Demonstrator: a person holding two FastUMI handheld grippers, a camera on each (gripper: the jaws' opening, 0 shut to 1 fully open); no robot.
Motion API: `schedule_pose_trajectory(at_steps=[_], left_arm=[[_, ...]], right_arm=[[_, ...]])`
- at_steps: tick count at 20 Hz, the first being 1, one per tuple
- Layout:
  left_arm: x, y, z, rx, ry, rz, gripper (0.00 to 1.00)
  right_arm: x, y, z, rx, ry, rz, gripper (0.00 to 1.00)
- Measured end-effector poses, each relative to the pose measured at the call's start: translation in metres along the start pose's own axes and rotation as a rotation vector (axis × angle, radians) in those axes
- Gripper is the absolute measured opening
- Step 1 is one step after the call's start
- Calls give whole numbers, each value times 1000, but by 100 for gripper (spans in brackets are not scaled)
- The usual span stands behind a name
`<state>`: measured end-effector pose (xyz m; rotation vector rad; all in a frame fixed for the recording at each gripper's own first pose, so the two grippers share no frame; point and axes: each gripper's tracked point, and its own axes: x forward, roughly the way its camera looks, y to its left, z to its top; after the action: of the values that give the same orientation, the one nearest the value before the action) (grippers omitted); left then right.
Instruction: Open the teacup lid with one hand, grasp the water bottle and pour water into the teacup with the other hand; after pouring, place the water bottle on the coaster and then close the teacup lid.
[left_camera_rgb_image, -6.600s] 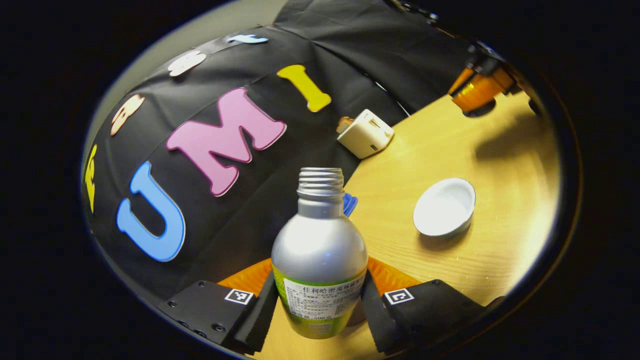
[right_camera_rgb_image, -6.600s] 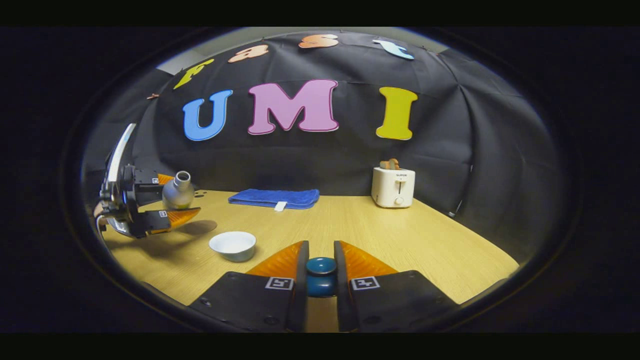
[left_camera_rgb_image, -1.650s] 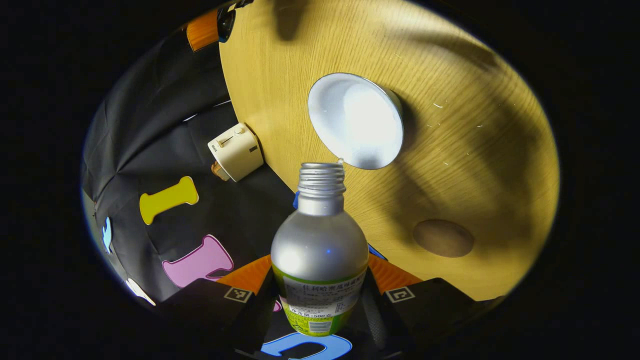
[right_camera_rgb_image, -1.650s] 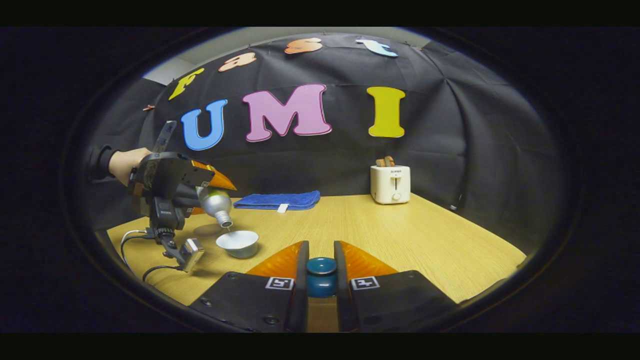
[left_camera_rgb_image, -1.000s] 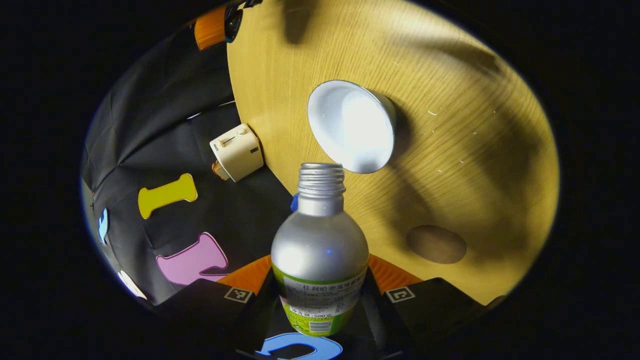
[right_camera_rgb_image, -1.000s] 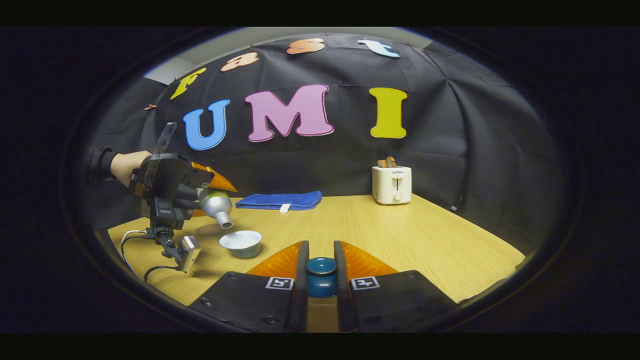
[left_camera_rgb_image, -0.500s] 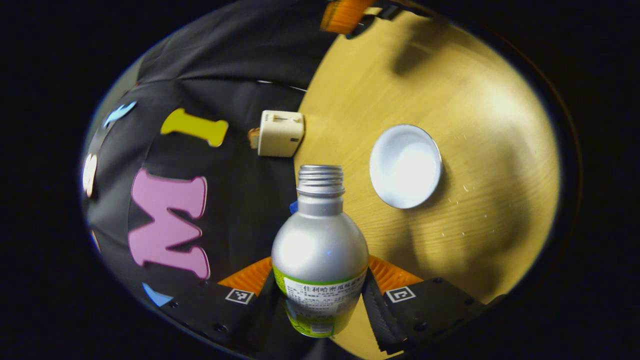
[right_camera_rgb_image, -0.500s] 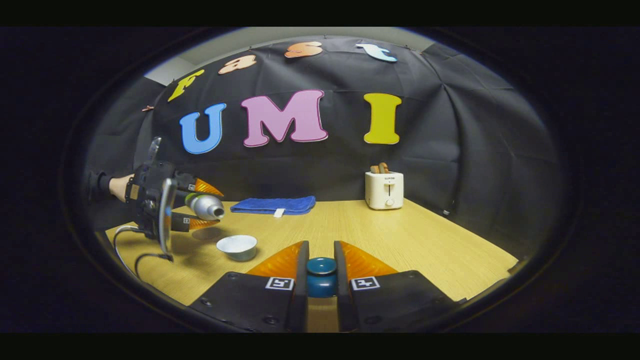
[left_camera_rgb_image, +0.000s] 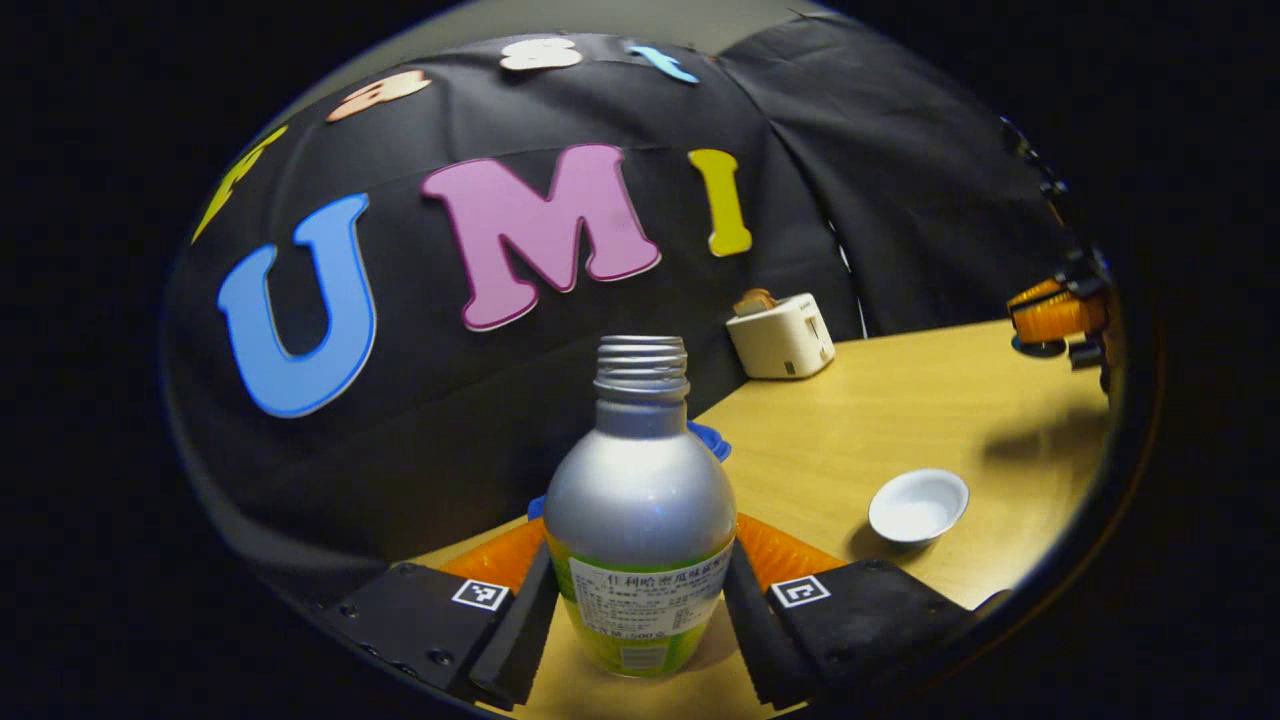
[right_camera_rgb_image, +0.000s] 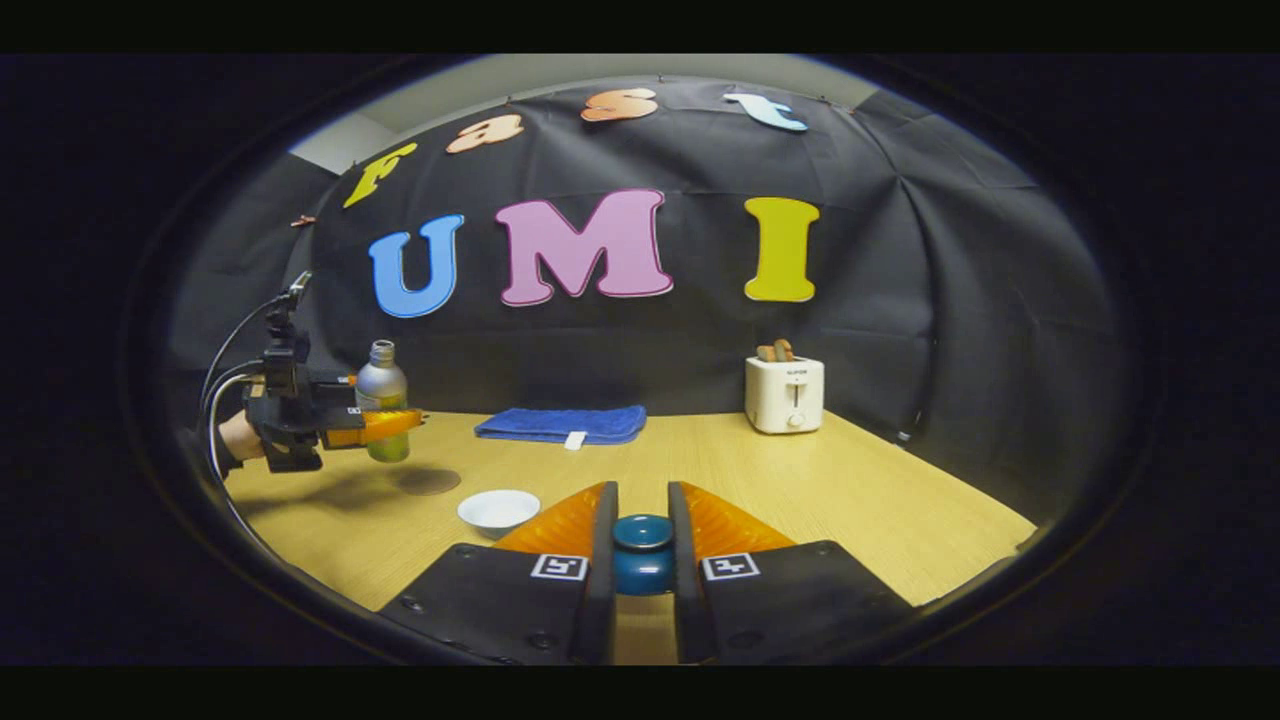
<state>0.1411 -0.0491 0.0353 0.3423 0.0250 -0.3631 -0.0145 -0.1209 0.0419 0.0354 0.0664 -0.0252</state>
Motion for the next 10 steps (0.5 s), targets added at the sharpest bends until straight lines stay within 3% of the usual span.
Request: schedule_pose_trajectory(at_steps=[5,10], left_arm=[[6,4,-8,-192,-11,5,80],[12,2,-19,-290,-2,27,80]], right_arm=[[8,20,5,11,-15,30,27],[15,26,4,31,-14,35,24]])
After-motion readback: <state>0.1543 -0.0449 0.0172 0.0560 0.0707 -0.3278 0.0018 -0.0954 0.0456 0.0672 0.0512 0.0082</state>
